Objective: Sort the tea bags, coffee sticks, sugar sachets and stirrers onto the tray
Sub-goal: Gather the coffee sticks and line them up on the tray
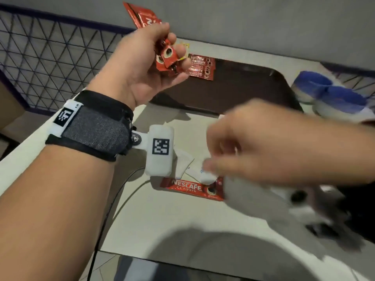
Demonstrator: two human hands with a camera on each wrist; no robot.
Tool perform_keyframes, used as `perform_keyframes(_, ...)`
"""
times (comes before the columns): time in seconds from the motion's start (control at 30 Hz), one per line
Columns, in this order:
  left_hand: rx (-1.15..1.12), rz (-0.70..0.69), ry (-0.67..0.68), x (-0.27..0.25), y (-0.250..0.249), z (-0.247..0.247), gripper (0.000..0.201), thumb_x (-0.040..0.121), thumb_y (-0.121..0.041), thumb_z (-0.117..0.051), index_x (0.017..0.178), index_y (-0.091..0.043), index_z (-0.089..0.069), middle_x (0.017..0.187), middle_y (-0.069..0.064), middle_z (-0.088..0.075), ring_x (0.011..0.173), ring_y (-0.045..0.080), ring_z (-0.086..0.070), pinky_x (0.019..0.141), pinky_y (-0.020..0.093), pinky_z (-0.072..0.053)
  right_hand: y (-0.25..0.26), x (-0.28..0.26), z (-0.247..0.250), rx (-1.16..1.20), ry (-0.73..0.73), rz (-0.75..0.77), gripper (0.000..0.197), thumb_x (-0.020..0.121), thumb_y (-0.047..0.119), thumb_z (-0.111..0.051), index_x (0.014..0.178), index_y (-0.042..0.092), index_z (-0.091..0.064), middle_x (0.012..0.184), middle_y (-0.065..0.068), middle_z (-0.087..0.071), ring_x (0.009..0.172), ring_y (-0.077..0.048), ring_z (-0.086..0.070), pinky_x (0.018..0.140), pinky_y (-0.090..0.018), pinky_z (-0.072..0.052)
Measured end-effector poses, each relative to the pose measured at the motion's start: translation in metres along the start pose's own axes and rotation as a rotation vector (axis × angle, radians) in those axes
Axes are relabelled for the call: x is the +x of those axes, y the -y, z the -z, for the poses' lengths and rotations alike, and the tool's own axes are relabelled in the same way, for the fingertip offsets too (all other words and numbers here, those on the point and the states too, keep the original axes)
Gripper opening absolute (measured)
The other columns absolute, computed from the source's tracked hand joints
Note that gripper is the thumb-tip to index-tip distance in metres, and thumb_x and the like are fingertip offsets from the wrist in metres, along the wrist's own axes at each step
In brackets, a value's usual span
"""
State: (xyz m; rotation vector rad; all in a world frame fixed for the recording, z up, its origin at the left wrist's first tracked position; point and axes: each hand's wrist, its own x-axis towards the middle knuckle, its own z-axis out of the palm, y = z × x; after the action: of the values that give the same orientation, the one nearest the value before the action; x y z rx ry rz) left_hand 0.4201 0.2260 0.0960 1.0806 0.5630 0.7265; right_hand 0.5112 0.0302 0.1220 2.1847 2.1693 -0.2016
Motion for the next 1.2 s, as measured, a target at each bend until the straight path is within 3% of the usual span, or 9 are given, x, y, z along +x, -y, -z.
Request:
perform_keyframes(0.03,-0.016,-0.008,-0.003,0.0,-0.001,0.001,0.03,0.107,-0.034,-0.049,0.08,-0.022,-0.055,0.064,-0.006,-0.062,0.061,0.014,-0.065,0.062,0.027,-0.057,0.002,-0.009,-0.011,0.036,0.129,-0.029,0.042,0.077,0.071,-0.058,0.085,0.03,-0.064,0.075,0.012,-0.061,0.072,-0.002,-0.056,0.064,-0.026,-0.048)
perform_keyframes(0.1,-0.015,-0.016,0.0,-0.001,0.0,0.001,0.03,0.106,-0.035,-0.052,0.078,-0.023,-0.054,0.062,-0.007,-0.057,0.058,0.012,-0.06,0.06,0.026,-0.054,0.006,-0.021,-0.028,0.051,0.236,-0.082,0.043,0.077,0.07,-0.061,0.09,0.028,-0.063,0.082,0.01,-0.062,0.08,-0.004,-0.056,0.073,-0.033,-0.052)
perform_keyframes(0.27,0.018,-0.019,0.018,-0.004,0.0,-0.002,0.031,0.103,-0.039,-0.057,0.077,-0.024,-0.055,0.062,-0.007,-0.056,0.056,0.011,-0.056,0.06,0.026,-0.054,0.006,-0.022,-0.049,0.015,0.127,-0.136,0.039,0.083,0.063,-0.064,0.089,0.025,-0.062,0.088,0.009,-0.054,0.085,-0.014,-0.056,0.078,-0.04,-0.053)
perform_keyframes(0.57,-0.041,0.0,-0.008,0.001,-0.004,0.002,0.031,0.102,-0.04,-0.059,0.076,-0.024,-0.055,0.061,-0.007,-0.056,0.055,0.01,-0.056,0.058,0.026,-0.053,0.017,-0.027,-0.052,-0.041,0.12,-0.087,0.026,0.097,0.054,-0.05,0.098,0.03,-0.06,0.106,0.01,-0.048,0.108,-0.015,-0.044,0.09,-0.034,-0.048)
perform_keyframes(0.77,-0.039,-0.012,-0.008,0.006,-0.004,0.005,0.031,0.101,-0.041,-0.061,0.075,-0.024,-0.056,0.061,-0.008,-0.057,0.055,0.01,-0.056,0.058,0.027,-0.054,0.019,-0.03,-0.041,-0.049,0.163,-0.072,0.027,0.093,0.053,-0.056,0.101,0.028,-0.061,0.102,0.01,-0.056,0.104,-0.014,-0.044,0.09,-0.036,-0.046)
perform_keyframes(0.9,-0.045,-0.011,-0.011,0.007,-0.005,0.006,0.03,0.1,-0.042,-0.062,0.076,-0.025,-0.057,0.062,-0.008,-0.057,0.055,0.01,-0.057,0.057,0.027,-0.053,0.014,-0.029,-0.042,-0.067,0.148,-0.029,0.026,0.092,0.055,-0.058,0.101,0.031,-0.061,0.105,0.012,-0.051,0.105,-0.012,-0.041,0.091,-0.032,-0.043)
perform_keyframes(1.2,-0.035,-0.013,-0.015,0.008,-0.003,0.004,0.03,0.099,-0.041,-0.063,0.075,-0.024,-0.058,0.061,-0.007,-0.057,0.054,0.01,-0.056,0.057,0.027,-0.054,0.014,-0.036,-0.05,0.057,0.203,-0.044,0.019,0.098,0.046,-0.056,0.108,0.03,-0.055,0.107,0.01,-0.047,0.103,-0.014,-0.051,0.09,-0.037,-0.047)
